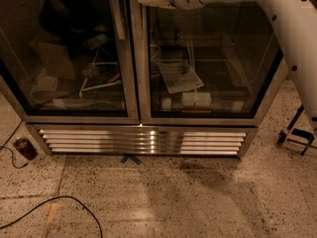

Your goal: Pick orange can from middle drawer and place on counter

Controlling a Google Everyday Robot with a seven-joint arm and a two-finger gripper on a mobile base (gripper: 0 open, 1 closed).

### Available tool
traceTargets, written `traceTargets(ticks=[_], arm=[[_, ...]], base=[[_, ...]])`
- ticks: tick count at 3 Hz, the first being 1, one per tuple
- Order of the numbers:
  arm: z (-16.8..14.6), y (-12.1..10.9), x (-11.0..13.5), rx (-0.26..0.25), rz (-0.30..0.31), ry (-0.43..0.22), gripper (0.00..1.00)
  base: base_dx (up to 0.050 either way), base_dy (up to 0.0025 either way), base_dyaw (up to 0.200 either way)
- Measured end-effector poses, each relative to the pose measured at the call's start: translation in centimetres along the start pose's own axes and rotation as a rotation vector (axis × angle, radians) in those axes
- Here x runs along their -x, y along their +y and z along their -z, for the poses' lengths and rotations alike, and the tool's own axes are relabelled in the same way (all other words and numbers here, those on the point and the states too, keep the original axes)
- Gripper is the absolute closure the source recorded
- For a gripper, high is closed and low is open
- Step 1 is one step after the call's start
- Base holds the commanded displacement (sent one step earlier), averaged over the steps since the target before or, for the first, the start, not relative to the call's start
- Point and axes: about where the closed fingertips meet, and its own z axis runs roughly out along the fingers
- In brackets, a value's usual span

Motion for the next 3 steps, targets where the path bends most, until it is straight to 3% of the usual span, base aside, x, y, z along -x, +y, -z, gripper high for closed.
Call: traceTargets(ticks=[3], arm=[[-0.01,0.00,0.01,0.000,0.000,0.000,0.11]], base=[[0.000,0.00000,0.000]])
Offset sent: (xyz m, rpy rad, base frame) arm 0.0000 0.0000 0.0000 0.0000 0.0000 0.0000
